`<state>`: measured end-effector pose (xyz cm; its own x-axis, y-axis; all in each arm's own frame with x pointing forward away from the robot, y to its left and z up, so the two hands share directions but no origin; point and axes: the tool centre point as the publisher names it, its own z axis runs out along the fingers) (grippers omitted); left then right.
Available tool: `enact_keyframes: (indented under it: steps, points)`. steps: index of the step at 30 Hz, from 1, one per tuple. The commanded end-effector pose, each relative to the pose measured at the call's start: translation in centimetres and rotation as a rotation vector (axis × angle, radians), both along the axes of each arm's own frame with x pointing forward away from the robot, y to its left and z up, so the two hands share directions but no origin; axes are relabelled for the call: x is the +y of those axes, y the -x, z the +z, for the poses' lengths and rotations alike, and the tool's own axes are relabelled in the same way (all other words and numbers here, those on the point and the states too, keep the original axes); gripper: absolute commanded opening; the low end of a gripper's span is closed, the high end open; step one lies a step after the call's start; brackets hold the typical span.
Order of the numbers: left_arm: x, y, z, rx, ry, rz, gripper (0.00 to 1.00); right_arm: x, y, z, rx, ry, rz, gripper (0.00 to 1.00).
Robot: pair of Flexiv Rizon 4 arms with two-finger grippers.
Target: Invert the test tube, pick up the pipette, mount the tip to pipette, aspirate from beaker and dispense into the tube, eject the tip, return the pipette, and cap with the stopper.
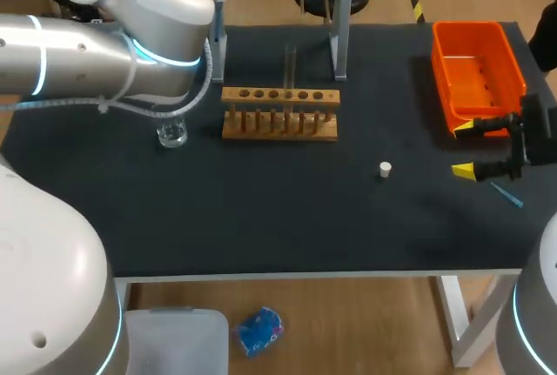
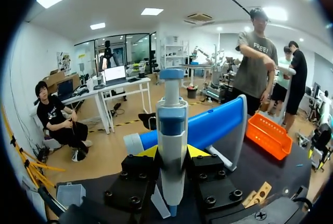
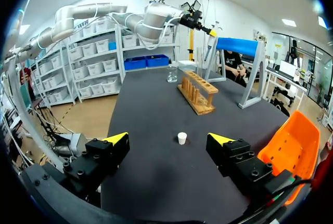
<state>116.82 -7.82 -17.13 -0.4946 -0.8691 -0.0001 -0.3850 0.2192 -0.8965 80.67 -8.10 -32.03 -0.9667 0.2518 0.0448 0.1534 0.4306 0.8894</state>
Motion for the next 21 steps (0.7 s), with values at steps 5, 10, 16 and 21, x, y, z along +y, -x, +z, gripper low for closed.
enact_keyframes:
  steps: [5,10,16,21]
  points:
    - [-0.9,-0.7,-0.2,0.039,-0.001,0.054,0.00,0.0,0.1,0.1,0.000,0.002,-0.001,1.00]
    - [-1.3,-0.9,-0.6,0.047,0.010,0.071,0.00,0.0,0.1,0.1,0.000,0.002,-0.001,1.00]
    - [-1.2,-1.0,-1.0,0.060,0.011,0.093,0.00,0.0,0.1,0.1,0.000,0.002,-0.001,1.00]
    - [-1.0,-1.1,-1.3,0.073,0.005,0.109,0.00,0.0,0.1,0.1,0.000,0.002,-0.001,1.00]
